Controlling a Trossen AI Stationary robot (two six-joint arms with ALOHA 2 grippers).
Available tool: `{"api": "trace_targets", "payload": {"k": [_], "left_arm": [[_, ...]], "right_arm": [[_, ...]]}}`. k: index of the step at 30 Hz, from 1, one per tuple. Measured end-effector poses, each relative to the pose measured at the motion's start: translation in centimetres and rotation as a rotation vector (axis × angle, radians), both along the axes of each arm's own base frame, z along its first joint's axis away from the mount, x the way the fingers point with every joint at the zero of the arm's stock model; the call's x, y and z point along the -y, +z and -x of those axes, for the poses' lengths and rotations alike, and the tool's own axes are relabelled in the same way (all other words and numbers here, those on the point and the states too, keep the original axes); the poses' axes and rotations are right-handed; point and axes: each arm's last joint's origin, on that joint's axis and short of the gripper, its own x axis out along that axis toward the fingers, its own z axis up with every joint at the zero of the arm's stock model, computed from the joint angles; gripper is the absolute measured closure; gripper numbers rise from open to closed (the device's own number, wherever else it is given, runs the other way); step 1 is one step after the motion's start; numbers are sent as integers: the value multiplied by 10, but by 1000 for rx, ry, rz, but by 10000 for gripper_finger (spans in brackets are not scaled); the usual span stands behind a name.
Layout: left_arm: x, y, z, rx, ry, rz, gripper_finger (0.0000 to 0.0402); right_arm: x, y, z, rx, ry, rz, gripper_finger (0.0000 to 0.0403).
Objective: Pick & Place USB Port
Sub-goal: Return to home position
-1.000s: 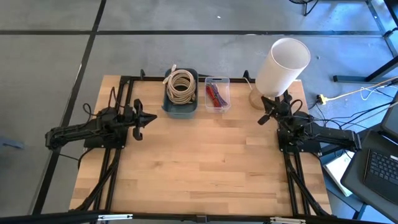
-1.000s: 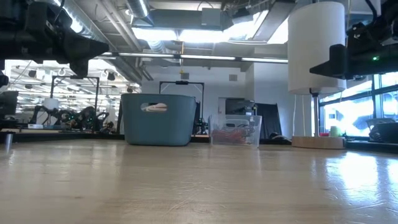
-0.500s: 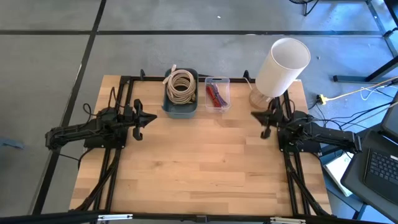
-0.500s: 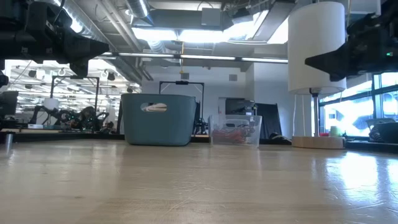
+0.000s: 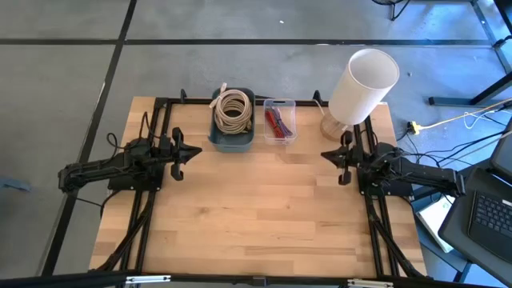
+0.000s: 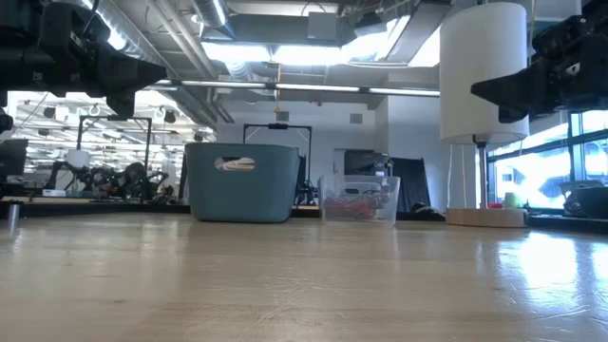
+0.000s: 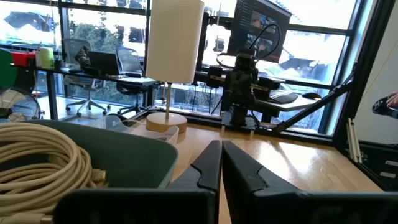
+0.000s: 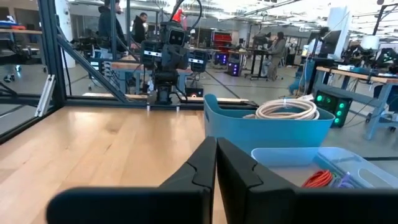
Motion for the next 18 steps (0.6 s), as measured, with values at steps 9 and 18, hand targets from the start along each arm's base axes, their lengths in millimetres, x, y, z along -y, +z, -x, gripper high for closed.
{"api": "trace_targets", "payload": {"k": [9,18], "left_arm": [[0,0,0,0,0,0,394],[0,0,0,0,0,0,397]], "right_arm": [[-1,0,0,0,6,2,386],[-1,0,0,0,6,1,386]]}}
